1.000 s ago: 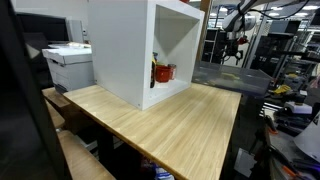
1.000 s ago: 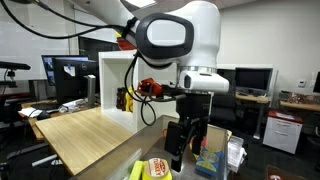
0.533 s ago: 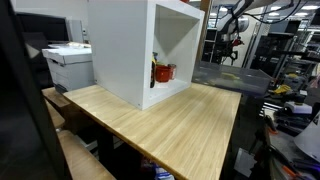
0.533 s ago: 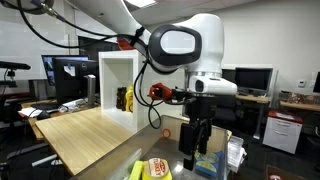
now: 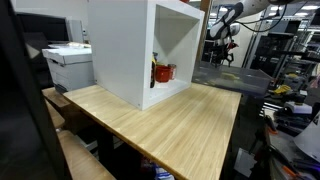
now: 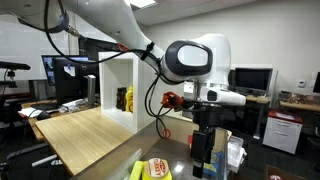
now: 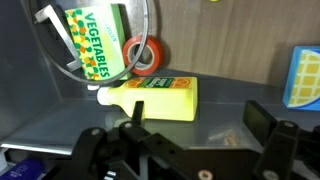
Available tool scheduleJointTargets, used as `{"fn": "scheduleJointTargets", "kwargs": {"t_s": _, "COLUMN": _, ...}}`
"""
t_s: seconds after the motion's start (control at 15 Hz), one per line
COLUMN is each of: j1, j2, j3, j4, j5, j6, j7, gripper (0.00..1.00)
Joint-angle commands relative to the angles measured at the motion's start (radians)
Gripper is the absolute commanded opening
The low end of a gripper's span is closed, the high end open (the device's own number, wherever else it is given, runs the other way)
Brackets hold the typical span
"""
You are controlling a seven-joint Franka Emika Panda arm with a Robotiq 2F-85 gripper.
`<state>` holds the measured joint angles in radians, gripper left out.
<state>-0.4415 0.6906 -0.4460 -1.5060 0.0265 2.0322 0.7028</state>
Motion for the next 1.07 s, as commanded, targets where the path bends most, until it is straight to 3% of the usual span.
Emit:
{"fn": "scheduleJointTargets", "kwargs": {"t_s": 0.0, "j1": -0.015, "j2": 0.051, "j3": -0.002, "j4": 0.069, "j5": -0.031, "j6": -0.063, "j7": -0.028, "gripper": 1.0}}
{"fn": "scheduleJointTargets", "kwargs": {"t_s": 1.0, "j1": -0.02, "j2": 0.089, "j3": -0.012, "j4": 0.059, "j5": -0.109, "j6": -0.015, "j7": -0.085, "gripper": 1.0}}
